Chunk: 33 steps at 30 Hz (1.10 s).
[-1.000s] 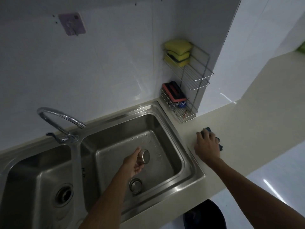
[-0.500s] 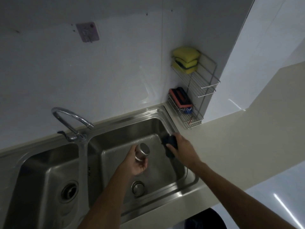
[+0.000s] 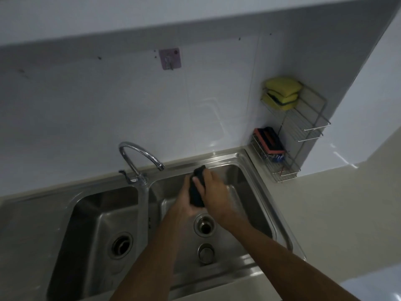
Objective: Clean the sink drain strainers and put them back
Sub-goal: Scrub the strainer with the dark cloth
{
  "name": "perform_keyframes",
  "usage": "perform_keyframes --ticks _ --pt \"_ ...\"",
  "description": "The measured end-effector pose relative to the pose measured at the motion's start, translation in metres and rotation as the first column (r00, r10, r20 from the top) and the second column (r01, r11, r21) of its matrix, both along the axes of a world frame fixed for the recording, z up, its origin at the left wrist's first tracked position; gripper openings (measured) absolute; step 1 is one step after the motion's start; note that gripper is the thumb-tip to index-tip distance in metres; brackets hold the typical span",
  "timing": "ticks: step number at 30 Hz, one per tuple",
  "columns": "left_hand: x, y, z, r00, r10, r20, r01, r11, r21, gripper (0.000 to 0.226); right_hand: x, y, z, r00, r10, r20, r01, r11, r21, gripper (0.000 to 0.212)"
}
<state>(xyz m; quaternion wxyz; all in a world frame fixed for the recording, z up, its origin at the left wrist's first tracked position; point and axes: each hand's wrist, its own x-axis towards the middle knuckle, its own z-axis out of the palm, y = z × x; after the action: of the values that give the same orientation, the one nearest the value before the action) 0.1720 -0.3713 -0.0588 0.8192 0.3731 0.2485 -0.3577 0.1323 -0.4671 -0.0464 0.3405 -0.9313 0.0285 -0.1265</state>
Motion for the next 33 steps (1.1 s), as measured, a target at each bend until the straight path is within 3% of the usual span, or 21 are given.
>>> perform_keyframes --ticks 2,5,6,9,10,12,13,15,17,20,23,26,28,30,33 --pt "0.007 0.005 0.008 0.999 -0.044 0.029 0.042 0.997 0.060 0.050 -0.002 -0.001 -0.003 0.999 0.037 0.025 -0.035 0.998 -0.061 0.040" --pt "0.008 0.005 0.015 0.996 -0.070 0.062 0.064 0.994 0.090 0.059 0.018 -0.026 0.007 0.961 -0.250 -0.117 0.265 0.954 0.140 0.036" --pt "0.007 0.005 0.016 0.995 -0.074 0.071 0.066 0.992 0.111 0.061 0.021 -0.031 0.007 0.950 -0.272 -0.153 0.300 0.931 0.210 0.033" --pt "0.012 0.013 0.017 0.967 -0.126 0.223 0.064 0.963 0.263 0.055 0.013 -0.025 0.003 0.974 -0.218 -0.062 0.226 0.925 0.307 0.026" --pt "0.012 0.017 0.017 0.931 -0.188 0.313 0.051 0.915 0.399 0.055 0.010 -0.024 0.002 0.980 -0.198 -0.030 0.198 0.932 0.305 0.024" --pt "0.008 0.027 0.015 0.792 -0.378 0.479 -0.090 0.704 0.705 0.062 0.009 -0.024 0.004 0.987 -0.162 -0.006 0.156 0.935 0.319 0.026" --pt "0.003 0.031 0.012 0.702 -0.450 0.552 -0.200 0.620 0.759 0.079 0.008 -0.023 0.006 0.992 -0.123 -0.015 0.121 0.929 0.351 0.034" --pt "-0.003 0.039 0.007 0.476 -0.556 0.681 -0.305 0.622 0.721 0.098 0.004 -0.019 0.010 0.999 -0.035 -0.040 0.047 0.926 0.375 0.046" --pt "-0.010 0.041 0.005 0.286 -0.669 0.686 -0.312 0.611 0.727 0.101 -0.001 -0.012 0.008 0.997 0.056 -0.056 -0.046 0.985 0.166 0.039" --pt "-0.021 0.045 0.007 0.205 -0.807 0.554 -0.337 0.473 0.814 0.106 -0.003 0.001 0.005 0.987 0.064 -0.145 -0.100 0.961 -0.258 0.026" --pt "-0.026 0.052 0.001 0.170 -0.855 0.489 -0.387 0.398 0.831 0.105 0.003 0.014 0.007 0.974 0.038 -0.223 -0.106 0.948 -0.300 0.022" --pt "-0.032 0.063 -0.013 0.069 -0.867 0.493 -0.536 0.384 0.752 0.098 0.013 0.012 0.006 0.901 0.171 -0.399 -0.216 0.974 -0.071 0.020" --pt "-0.035 0.071 -0.021 0.021 -0.892 0.451 -0.585 0.355 0.729 0.095 0.013 0.005 0.000 0.843 0.236 -0.483 -0.113 0.956 0.271 0.020" --pt "-0.031 0.077 -0.031 -0.025 -0.903 0.428 -0.599 0.356 0.717 0.095 0.008 0.005 -0.009 0.803 0.293 -0.519 0.077 0.813 0.577 0.020" --pt "-0.027 0.088 -0.047 -0.002 -0.886 0.464 -0.520 0.397 0.756 0.091 0.002 0.007 -0.024 0.763 0.365 -0.533 0.227 0.621 0.750 0.020"
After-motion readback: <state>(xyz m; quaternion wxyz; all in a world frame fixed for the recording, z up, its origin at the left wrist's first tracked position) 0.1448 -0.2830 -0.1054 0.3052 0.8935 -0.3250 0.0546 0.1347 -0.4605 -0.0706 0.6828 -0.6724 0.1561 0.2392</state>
